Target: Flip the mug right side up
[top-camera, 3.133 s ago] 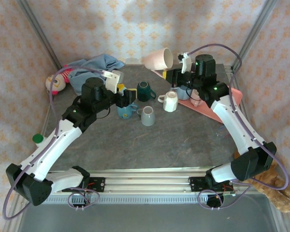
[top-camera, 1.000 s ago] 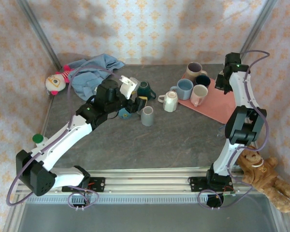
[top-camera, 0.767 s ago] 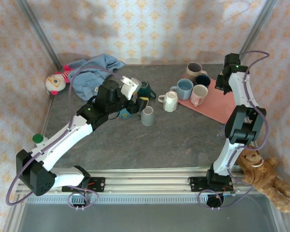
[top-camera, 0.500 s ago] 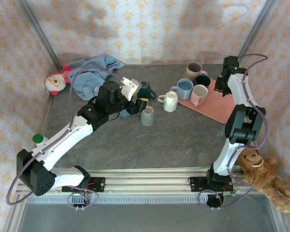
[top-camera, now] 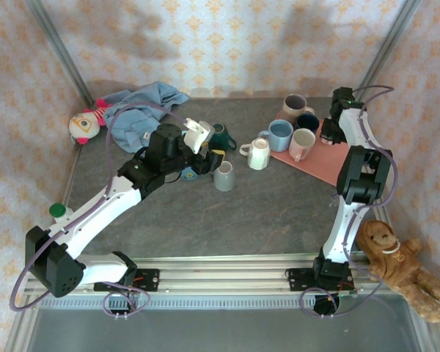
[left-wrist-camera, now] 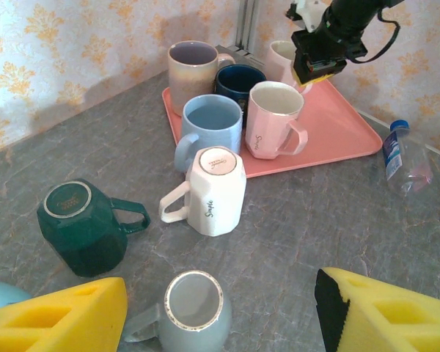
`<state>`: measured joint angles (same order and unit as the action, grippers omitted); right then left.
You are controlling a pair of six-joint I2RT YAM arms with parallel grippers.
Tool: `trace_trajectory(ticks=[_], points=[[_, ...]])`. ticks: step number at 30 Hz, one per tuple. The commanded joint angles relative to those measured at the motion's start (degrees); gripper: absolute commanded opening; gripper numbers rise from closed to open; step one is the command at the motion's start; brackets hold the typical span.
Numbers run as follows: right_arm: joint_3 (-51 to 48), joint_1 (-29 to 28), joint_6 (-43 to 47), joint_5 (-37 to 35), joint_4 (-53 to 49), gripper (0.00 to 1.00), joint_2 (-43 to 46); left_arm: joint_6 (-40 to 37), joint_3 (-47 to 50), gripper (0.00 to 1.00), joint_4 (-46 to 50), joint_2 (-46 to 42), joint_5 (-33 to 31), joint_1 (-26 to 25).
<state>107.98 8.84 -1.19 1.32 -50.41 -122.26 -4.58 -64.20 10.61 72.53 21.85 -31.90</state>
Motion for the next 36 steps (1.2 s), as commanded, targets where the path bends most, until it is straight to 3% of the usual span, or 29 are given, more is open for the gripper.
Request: trace_trajectory(ticks=[1, 14, 19, 22, 28, 36], points=[[6.3, 0.5, 1.3, -1.0, -1.2, 0.00, -1.4, -0.3, 0.0, 0.69, -1.2, -1.1, -0.5, -0.6], [11.6, 0.2, 7.5, -0.9, -2.9, 0.00, -6.9, 0.4, -0.1, 0.70, -0.6, -1.3, -1.4, -0.8], [11.7, -0.6, 9.0, -0.4, -2.6, 0.08, -7.4, 0.8, -1.2, 0.70, -0.2, -0.5, -1.1, -0.8], [12.0, -1.2, 9.2, -0.9, -2.3, 0.20, -7.6, 1.0, -2.1, 0.69, 0.5, -0.1, -1.4, -0.9], [12.4, -1.6, 8.1, -0.2, -1.9, 0.34, -7.1, 1.4, -3.7, 0.70, 2.7, 1.0, -0.9, -1.0], [10.2, -1.7, 4.5, -4.4, -0.8, 0.41, -2.0, 2.6, -3.2, 0.70, 1.9, -0.1, -1.9, -1.2]])
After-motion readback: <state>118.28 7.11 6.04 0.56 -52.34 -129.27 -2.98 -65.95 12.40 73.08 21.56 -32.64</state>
